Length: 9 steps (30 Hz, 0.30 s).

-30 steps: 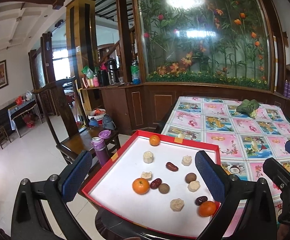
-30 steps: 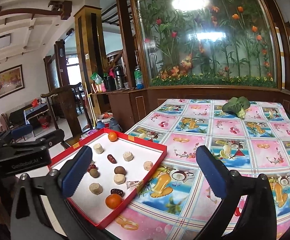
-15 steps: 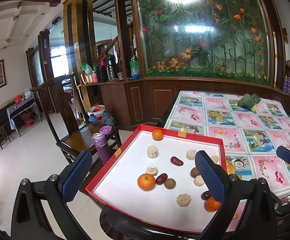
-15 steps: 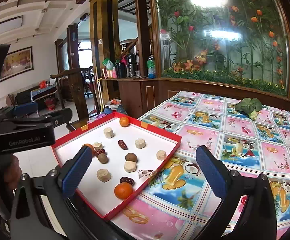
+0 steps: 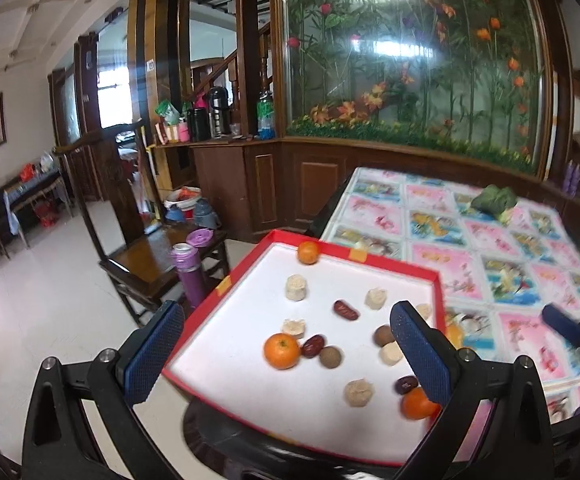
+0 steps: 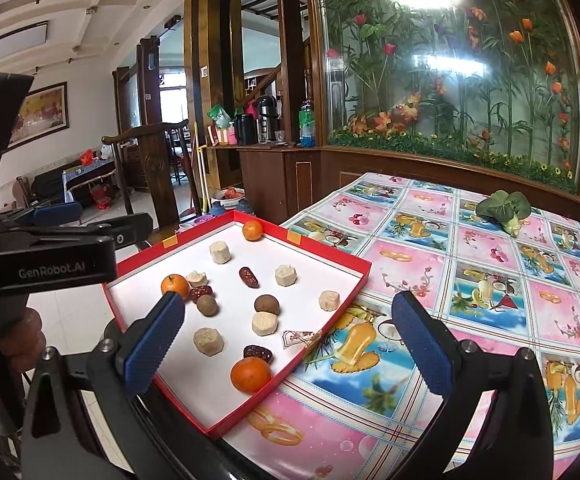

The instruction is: Organize fruits

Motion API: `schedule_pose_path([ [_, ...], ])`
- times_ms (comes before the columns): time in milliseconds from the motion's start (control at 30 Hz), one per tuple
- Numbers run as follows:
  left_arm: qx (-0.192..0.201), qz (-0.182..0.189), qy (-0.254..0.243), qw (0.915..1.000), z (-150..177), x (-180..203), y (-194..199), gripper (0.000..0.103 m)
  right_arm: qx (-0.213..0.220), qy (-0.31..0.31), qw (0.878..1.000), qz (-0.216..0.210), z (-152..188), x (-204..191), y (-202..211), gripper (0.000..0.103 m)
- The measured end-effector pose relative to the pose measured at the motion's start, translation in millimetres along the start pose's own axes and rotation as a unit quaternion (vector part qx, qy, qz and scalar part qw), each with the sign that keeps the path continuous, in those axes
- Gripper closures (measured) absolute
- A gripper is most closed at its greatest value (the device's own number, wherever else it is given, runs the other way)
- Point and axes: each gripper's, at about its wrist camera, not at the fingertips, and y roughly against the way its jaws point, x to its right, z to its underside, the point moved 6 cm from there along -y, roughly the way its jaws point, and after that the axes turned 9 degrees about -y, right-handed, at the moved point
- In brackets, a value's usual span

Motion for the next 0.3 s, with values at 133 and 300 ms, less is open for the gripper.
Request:
schedule_pose_path([
  [133, 0.026, 0.050, 0.020, 0.9982, -8, 3, 9, 0.000, 0.000, -0.006, 1.000, 0.000, 0, 2, -1, 0.000],
  [300, 0.036, 0.038, -0.012, 0.9986, -15, 17, 10, 0.000, 0.001, -0.034, 0.999, 0.006, -1, 20, -4, 0.000],
])
